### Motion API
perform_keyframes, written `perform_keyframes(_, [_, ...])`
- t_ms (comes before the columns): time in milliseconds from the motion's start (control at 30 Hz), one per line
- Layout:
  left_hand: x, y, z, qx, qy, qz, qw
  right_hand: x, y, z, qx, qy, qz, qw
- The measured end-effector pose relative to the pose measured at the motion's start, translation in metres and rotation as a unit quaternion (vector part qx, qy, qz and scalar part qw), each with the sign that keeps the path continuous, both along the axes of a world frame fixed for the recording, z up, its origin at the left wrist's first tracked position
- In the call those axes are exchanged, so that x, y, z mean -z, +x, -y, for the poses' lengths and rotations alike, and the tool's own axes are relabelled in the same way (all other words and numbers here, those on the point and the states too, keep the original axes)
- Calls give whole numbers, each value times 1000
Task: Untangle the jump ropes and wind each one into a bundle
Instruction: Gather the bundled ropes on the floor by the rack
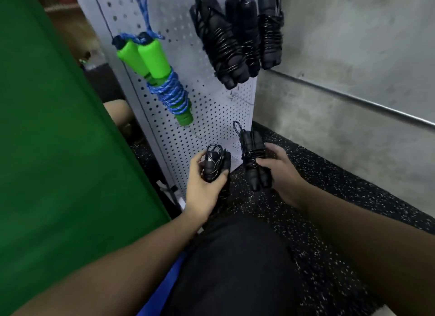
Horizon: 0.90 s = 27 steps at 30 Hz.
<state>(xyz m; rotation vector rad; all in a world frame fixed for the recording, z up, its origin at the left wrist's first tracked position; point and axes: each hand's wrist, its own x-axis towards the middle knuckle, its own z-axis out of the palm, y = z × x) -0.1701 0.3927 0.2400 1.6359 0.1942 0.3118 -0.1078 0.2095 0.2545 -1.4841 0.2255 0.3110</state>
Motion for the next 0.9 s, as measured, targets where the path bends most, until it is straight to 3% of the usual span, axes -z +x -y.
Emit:
perform_keyframes(300, [0, -1, -29, -45, 47, 34, 997, -3, 6, -12, 6, -2, 17, 1000])
perform_keyframes(900, [-19, 32, -23, -153, 185, -85, 967, 3, 3, -2, -15, -29, 20, 999])
